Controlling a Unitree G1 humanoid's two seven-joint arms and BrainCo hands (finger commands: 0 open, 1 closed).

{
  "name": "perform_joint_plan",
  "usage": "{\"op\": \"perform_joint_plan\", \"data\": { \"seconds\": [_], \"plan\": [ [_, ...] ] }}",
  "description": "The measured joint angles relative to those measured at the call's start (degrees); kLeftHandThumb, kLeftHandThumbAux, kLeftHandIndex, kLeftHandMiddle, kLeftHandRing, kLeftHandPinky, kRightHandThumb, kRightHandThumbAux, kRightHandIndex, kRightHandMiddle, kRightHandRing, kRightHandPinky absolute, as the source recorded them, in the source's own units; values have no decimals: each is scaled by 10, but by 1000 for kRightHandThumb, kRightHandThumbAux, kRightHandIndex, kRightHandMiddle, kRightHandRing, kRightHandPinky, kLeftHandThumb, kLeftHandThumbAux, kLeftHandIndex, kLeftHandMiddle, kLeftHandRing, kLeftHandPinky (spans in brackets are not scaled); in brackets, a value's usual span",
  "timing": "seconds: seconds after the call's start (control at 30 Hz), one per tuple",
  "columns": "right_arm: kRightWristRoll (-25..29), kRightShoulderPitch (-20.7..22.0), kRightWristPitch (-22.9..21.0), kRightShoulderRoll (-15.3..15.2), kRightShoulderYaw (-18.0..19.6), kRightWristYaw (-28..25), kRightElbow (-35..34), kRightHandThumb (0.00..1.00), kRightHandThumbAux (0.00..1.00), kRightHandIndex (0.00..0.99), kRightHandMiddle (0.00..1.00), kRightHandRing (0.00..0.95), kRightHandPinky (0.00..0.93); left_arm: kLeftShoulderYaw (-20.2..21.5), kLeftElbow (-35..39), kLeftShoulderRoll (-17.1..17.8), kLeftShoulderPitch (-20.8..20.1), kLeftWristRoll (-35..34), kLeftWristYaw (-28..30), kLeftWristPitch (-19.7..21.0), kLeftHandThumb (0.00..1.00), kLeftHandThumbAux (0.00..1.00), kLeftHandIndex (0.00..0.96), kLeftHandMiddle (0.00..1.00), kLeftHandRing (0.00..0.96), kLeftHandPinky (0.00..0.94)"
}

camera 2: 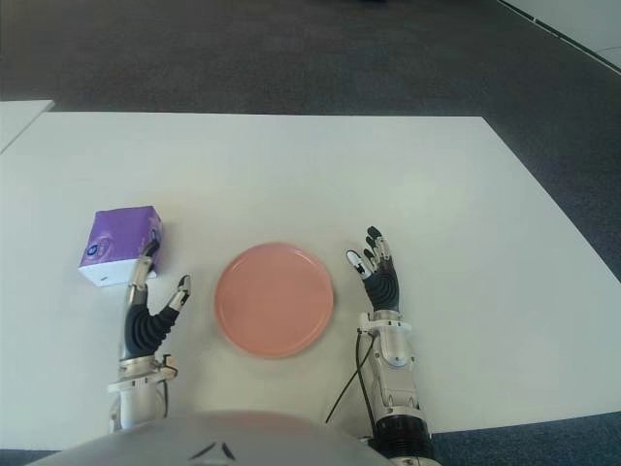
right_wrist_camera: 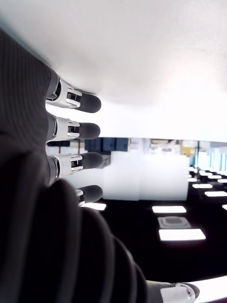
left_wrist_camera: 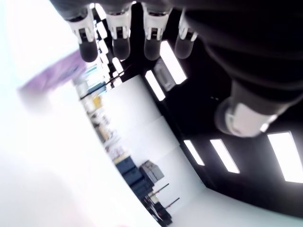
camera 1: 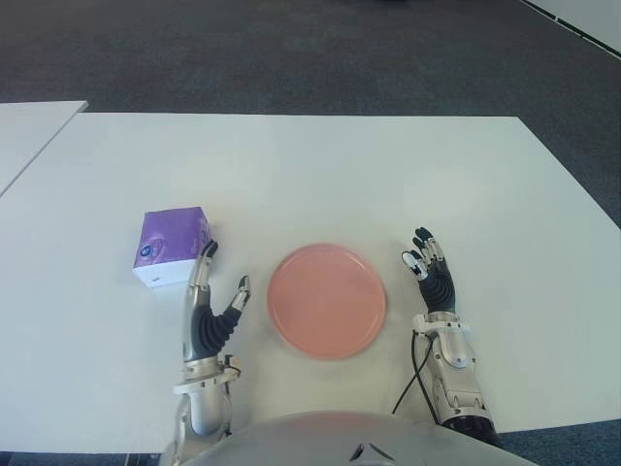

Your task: Put the tissue paper into the plate.

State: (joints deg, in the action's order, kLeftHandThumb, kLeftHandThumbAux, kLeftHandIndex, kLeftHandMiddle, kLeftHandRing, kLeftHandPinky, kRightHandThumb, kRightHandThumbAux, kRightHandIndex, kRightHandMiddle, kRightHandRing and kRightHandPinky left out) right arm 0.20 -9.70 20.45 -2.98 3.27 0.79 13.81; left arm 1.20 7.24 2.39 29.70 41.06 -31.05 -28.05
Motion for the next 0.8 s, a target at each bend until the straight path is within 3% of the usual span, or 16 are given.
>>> {"op": "perform_joint_plan", "data": {
  "seconds": [0.17,0.33,0.8],
  "plan": [
    [0,0,0,0,0,0,3,219,479,0,29,0,0,48,-1,95,-46,115,-98,25,349,446,94,79,53,50],
    [0,0,0,2,0,4,6,233,492,0,26,0,0,55,-21,165,-85,214,-180,79,335,409,85,66,37,18],
    [0,10,0,6,0,7,13,235,507,0,33,0,0,24,-108,244,-173,276,-223,187,258,353,48,46,20,3]
  ]
}}
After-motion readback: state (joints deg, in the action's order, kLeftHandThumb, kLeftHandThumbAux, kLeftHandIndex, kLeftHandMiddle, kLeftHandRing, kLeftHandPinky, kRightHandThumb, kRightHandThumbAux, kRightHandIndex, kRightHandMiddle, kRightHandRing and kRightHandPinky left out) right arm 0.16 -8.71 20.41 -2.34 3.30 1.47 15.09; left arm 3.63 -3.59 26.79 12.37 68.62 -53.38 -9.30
